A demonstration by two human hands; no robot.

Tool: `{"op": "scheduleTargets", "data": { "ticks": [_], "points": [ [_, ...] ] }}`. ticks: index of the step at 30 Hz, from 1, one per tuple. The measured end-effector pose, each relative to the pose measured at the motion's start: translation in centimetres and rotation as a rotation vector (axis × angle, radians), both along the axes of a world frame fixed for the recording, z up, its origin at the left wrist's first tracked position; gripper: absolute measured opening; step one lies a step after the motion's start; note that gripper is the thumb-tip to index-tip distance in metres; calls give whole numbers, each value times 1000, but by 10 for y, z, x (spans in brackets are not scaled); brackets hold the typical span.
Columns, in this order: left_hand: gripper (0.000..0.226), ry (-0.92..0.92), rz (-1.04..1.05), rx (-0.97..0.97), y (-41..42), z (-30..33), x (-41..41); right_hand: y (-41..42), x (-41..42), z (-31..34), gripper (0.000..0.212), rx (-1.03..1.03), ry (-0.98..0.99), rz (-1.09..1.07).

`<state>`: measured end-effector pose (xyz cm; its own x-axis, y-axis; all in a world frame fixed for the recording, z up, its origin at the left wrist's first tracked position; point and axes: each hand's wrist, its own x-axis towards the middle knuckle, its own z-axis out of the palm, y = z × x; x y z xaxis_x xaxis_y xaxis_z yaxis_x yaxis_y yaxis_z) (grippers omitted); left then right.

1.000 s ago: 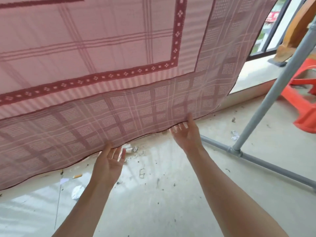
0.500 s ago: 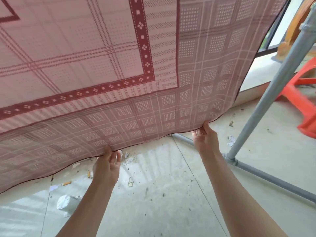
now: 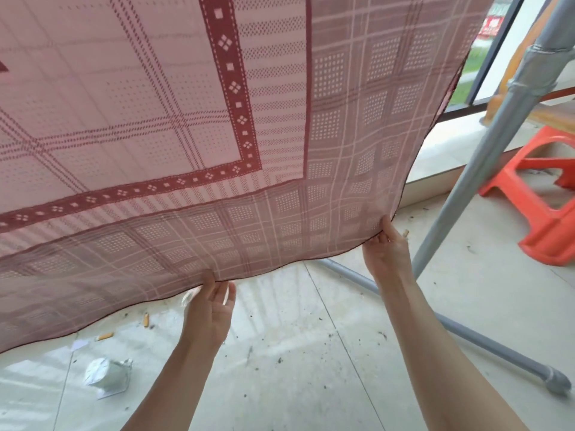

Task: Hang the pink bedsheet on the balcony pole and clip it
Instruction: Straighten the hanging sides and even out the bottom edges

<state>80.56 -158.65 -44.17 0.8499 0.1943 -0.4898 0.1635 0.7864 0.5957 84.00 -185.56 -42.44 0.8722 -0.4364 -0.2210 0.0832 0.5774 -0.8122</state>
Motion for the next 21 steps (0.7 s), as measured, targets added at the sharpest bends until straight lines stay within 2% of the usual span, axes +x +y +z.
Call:
{"op": "scheduleTargets", "data": {
  "ticks": [1,3,5,8,11,14,16,19,21],
  "points": [
    [5,3,-3,7,0,-4,0,-4,-1,-3,11,80,-40,-20],
    [6,34,2,36,-1,-5,-3,-9,-4,-5,31,229,-56,-33],
    [9,86,1,66,0,-1,-8,-13,-6,-8,37,302,-68,-41],
    [11,156,-59,106,-1,15,-21,-14,-19,-4,12,186,75,-51],
    [11,246,-224,251,6,34,-39,-9,-43,11,4,23,268,-63],
    [32,356,-606,643,16,51,-59,1,-74,35,19,-321,601,143],
    [40,349,-881,964,19,76,-70,7,-94,60,36,-610,752,259],
    [49,54,-1195,1440,19,136,-79,12,-124,120,58,-1080,790,443],
    [54,-196,-1231,1664,22,193,-82,17,-144,175,61,-1270,799,557]
  ]
}}
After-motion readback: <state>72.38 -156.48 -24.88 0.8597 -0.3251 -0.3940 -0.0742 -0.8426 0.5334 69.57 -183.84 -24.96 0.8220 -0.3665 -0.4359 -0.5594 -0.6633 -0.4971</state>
